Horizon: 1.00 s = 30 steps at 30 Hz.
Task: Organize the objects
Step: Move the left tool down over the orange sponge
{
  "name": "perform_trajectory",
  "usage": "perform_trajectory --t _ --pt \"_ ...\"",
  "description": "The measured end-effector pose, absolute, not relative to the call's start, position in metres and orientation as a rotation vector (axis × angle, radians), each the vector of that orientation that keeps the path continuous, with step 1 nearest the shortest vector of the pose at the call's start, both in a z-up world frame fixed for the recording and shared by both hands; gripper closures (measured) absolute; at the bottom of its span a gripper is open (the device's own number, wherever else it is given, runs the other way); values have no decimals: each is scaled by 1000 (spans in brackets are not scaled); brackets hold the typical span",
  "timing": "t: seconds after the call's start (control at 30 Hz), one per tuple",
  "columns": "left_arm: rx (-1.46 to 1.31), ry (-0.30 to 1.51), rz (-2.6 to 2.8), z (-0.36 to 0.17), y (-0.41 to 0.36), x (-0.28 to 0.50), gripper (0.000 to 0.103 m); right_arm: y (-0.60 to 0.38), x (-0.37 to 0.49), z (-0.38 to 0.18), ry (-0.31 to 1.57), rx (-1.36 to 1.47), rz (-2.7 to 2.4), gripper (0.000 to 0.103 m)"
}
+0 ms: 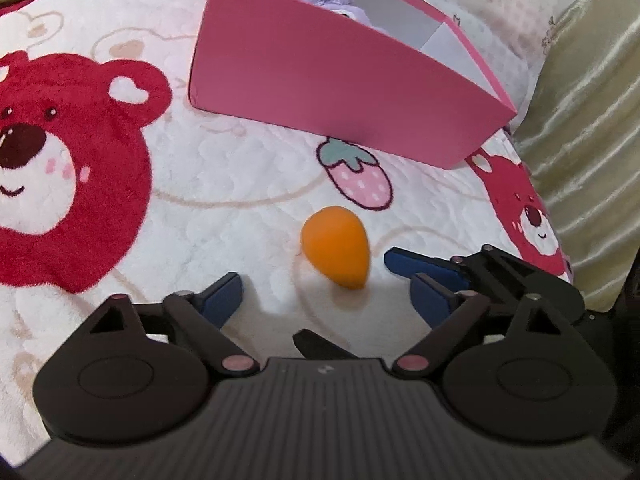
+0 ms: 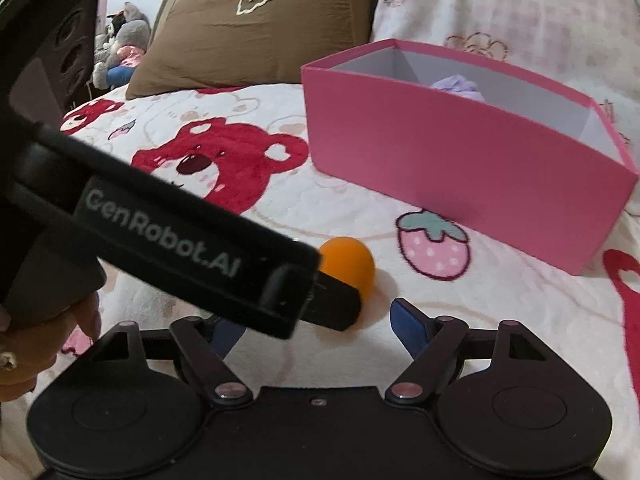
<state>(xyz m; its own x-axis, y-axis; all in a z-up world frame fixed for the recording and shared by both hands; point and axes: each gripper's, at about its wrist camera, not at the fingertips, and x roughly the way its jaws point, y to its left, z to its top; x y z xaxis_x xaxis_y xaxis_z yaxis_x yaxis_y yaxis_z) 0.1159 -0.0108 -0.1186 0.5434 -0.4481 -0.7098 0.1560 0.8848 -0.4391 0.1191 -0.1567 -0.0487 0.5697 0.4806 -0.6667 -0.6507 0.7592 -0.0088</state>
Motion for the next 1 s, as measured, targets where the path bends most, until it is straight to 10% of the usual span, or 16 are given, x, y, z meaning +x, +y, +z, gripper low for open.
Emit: perform_trajectory --t 0.47,0.77,1.0 --pt "-335 838 -364 -130 -12 117 49 -149 138 -63 690 -240 653 22" --pt "-361 808 -367 -126 -9 115 60 -144 131 -55 653 -245 652 58" --pt "-358 821 -360 -123 -11 113 63 -145 130 -48 665 -225 645 61"
